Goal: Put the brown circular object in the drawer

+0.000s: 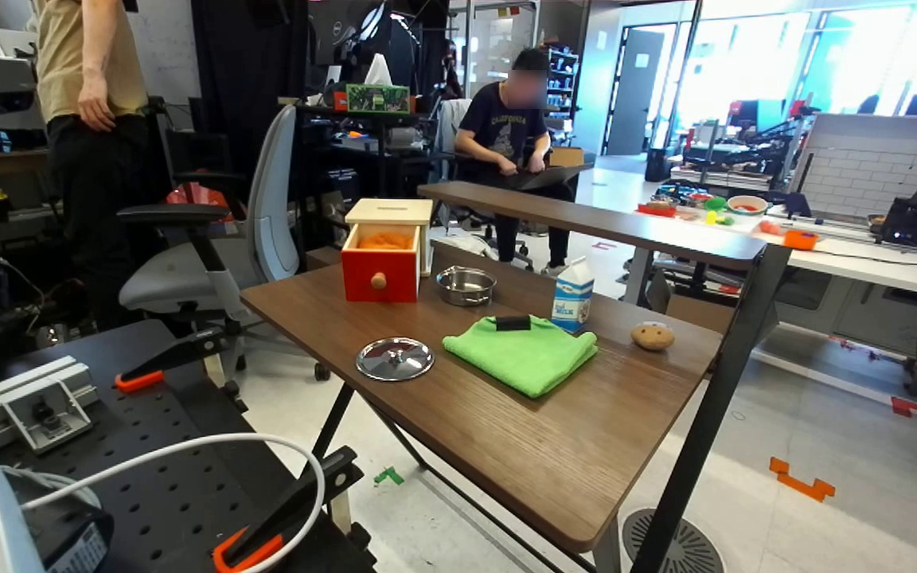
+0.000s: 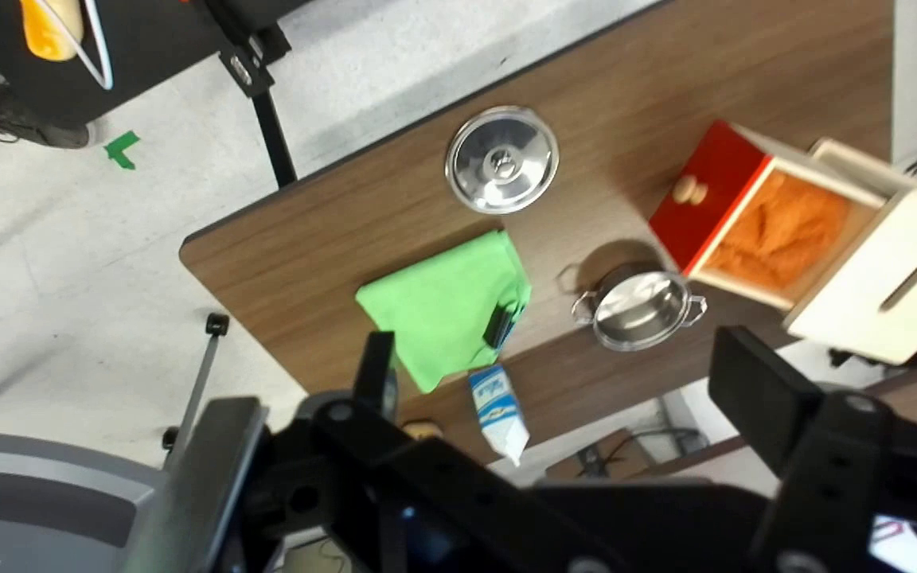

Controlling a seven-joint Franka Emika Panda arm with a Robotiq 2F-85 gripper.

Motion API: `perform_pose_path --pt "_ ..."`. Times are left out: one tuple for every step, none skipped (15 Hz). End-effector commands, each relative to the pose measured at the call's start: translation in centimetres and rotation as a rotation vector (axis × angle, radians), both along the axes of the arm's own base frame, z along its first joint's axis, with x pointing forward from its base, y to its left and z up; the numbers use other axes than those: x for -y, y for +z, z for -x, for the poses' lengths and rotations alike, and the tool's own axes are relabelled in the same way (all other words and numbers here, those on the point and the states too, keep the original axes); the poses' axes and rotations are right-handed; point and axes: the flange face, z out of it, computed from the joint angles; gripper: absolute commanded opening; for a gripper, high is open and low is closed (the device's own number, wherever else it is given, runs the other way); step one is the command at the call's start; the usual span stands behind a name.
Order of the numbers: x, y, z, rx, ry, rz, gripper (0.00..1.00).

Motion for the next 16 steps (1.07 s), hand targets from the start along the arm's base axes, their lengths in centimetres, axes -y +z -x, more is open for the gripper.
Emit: perform_pose_path --pt "2.9 -3.8 -5.4 0.068 -0.161 0.039 1.00" --pt "3.9 -4.8 -6.6 0.086 -0.205 0.054 1.00" --pt "4.8 -5.9 -7.9 0.100 -0.247 0.070 1.00" --pt "5.8 -7.0 -9.1 0.110 -0.288 0.087 1.00" --pt "7.3 -7.7 -10.1 0.112 -0.327 0.105 1.00" --pt "8.6 -7.9 -10.9 0.108 -0.365 0.133 1.00" --pt "9.8 -8.1 -11.9 0.105 -0.403 0.160 1.00" --pt "10.7 -8.3 -13.0 0.102 -0.434 0.182 1.00" --pt "11.5 -8.4 -14.1 0.104 -0.460 0.206 1.00" --pt "12.2 -8.7 -15.3 0.103 -0.483 0.227 1.00" --pt "12.6 -9.2 -16.5 0.097 -0.508 0.254 1.00" --pt "12.7 -10.1 -17.8 0.091 -0.530 0.277 1.00" --pt "12.6 -11.2 -19.2 0.080 -0.542 0.293 1.00" --pt "12.4 -12.4 -20.5 0.059 -0.551 0.303 1.00" --pt "12.2 -13.7 -21.7 0.041 -0.560 0.315 1.00" --pt "11.6 -15.6 -22.9 0.008 -0.556 0.343 1.00"
